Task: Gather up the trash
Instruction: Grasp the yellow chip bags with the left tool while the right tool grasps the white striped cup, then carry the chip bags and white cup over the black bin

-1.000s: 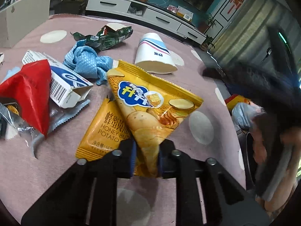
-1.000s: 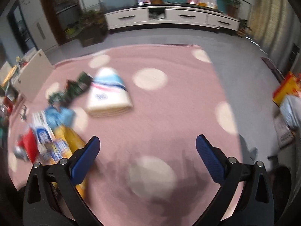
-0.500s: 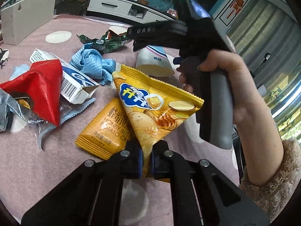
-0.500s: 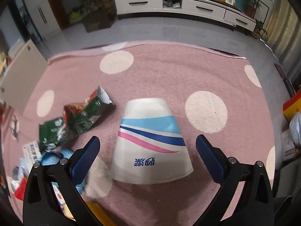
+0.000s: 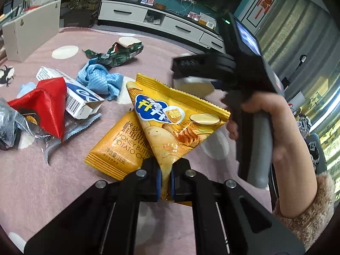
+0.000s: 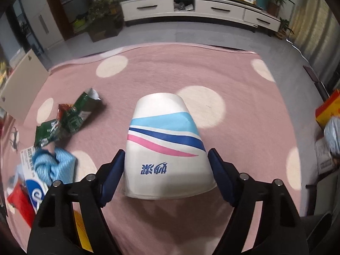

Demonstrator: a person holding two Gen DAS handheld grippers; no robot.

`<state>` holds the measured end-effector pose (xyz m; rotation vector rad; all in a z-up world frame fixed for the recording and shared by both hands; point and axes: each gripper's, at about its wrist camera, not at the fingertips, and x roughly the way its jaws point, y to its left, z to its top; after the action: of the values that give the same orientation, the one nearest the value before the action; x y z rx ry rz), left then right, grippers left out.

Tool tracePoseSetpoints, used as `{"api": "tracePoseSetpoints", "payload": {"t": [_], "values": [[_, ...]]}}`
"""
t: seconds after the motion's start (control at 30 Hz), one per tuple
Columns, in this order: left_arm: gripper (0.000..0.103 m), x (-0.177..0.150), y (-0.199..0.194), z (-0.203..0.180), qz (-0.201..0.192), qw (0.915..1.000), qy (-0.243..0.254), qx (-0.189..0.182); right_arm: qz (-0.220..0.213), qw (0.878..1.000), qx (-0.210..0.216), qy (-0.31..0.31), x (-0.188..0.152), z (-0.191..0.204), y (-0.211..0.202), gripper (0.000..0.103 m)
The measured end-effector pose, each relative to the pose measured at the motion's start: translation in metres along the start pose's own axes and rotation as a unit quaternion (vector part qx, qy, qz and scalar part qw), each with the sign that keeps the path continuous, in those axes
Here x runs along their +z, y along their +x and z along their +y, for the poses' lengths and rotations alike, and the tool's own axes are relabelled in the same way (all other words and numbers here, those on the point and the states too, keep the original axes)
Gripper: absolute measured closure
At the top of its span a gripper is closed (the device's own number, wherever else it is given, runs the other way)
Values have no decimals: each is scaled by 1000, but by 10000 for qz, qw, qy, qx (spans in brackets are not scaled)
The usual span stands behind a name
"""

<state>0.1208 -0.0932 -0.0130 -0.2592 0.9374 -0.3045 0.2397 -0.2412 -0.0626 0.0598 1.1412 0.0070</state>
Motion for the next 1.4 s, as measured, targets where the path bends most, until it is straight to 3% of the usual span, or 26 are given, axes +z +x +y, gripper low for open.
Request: {"api": "tracePoseSetpoints", "payload": {"t": [0.43, 0.63, 0.67, 0.8, 1.03, 1.4], "values": [[96, -20, -22, -56, -149, 9993, 351, 35, -519, 9966, 4, 640, -126, -87, -106, 25], [96, -31, -21, -81, -106, 9987, 501, 55, -1050, 9900, -273, 901, -167, -110, -150, 25], [96, -33, -21, -84, -102, 9986, 517, 50, -1125, 9884, -155, 1006, -173, -117, -158, 25], [96, -38, -19, -100, -132, 9981, 600, 52, -1392, 9816, 7, 1310, -186, -136, -177, 25], [96, -46, -13, -131, -107, 9968, 789, 59, -1417, 9796, 64, 1426, -194, -154, -181, 25], [96, -54, -2, -181, -22, 9917, 1280, -157, -1756, 9704, -177, 1648, -204, -177, -208, 24]]}}
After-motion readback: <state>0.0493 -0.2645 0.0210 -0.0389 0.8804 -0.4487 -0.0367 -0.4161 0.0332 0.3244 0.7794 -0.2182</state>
